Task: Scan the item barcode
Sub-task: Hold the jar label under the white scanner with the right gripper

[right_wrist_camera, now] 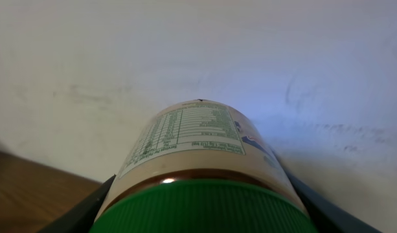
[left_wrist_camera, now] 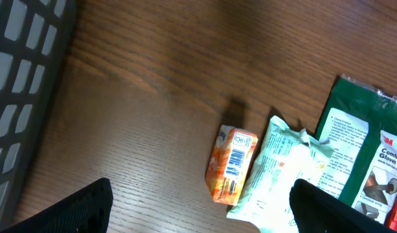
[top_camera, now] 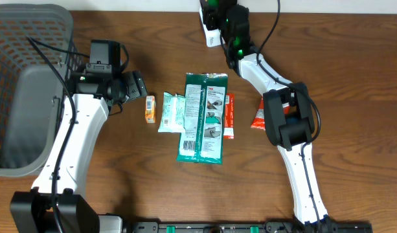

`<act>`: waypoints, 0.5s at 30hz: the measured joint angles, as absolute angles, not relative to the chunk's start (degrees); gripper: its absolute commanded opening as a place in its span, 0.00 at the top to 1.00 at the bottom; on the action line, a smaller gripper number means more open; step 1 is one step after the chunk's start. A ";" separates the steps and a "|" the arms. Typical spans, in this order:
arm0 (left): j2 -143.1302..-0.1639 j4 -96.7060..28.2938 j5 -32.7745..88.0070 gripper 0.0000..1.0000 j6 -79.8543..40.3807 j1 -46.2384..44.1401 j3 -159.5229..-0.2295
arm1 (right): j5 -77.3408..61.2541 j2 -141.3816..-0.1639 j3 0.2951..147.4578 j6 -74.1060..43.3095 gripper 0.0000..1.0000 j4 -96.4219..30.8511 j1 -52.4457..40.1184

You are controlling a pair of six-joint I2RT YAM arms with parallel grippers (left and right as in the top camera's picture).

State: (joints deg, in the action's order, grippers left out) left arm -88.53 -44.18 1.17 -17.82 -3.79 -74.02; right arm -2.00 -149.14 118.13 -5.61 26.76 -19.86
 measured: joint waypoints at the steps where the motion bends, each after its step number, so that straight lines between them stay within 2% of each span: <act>1: -88.53 -44.18 1.17 0.12 -17.80 -3.79 -74.02 | -2.17 -149.08 118.13 -5.63 0.98 26.35 -19.86; 7: -88.53 -44.16 1.17 0.12 -17.82 -3.79 -74.02 | -3.07 -143.85 117.89 -5.65 0.99 14.50 -19.84; 15: -88.53 -44.29 1.17 0.12 -17.82 -3.79 -74.02 | -4.49 -122.34 118.10 -5.63 0.99 -21.34 -18.98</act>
